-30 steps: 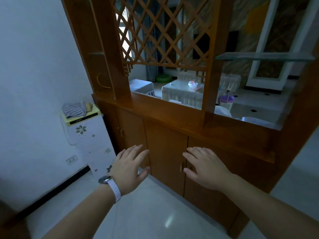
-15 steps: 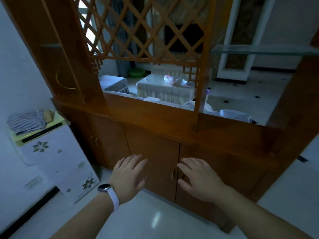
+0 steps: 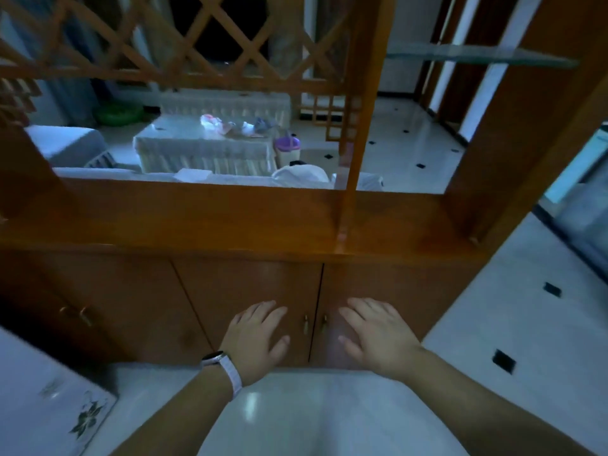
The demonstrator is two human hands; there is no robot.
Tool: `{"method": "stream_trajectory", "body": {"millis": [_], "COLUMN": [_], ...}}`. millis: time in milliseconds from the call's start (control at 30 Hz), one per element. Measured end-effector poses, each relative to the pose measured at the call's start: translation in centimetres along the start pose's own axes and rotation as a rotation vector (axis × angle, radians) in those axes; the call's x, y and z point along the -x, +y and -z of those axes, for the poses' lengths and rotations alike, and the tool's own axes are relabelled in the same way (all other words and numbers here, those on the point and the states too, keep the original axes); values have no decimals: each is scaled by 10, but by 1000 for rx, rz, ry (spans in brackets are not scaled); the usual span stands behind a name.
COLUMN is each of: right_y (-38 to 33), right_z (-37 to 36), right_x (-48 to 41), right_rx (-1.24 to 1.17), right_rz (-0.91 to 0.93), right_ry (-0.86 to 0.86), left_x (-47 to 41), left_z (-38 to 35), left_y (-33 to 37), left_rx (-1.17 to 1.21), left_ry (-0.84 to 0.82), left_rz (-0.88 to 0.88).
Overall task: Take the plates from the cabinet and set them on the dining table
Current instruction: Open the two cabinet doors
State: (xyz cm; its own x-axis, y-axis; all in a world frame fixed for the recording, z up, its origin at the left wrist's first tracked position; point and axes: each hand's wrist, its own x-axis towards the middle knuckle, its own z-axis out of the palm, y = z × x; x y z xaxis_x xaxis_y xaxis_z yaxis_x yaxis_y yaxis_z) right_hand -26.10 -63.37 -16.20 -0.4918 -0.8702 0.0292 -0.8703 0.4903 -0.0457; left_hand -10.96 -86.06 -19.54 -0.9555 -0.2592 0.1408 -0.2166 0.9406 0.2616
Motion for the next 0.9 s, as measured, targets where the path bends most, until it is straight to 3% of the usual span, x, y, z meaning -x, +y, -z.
{"method": "stream_trajectory", "body": {"millis": [200, 367, 500, 700, 900], "right_y": [2, 19, 34, 54, 64], "right_z": [-50, -106, -147, -215, -281], "right_x": [15, 8, -13, -47, -99], "right_rx": [-62, -96, -177, -547, -1015], "right_rz": [-192, -224, -305, -550, -889], "right_ry": [-84, -172, -197, -201, -186], "left_x": [-26, -33, -46, -85, -119], "left_z": [-69, -128, -170, -228, -276], "left_y": [-24, -32, -36, -43, -39], "left_rx": [337, 645, 814, 912, 940], "left_ry": [-202, -361, -337, -296, -280], "left_rz": [175, 407, 587, 873, 916]}}
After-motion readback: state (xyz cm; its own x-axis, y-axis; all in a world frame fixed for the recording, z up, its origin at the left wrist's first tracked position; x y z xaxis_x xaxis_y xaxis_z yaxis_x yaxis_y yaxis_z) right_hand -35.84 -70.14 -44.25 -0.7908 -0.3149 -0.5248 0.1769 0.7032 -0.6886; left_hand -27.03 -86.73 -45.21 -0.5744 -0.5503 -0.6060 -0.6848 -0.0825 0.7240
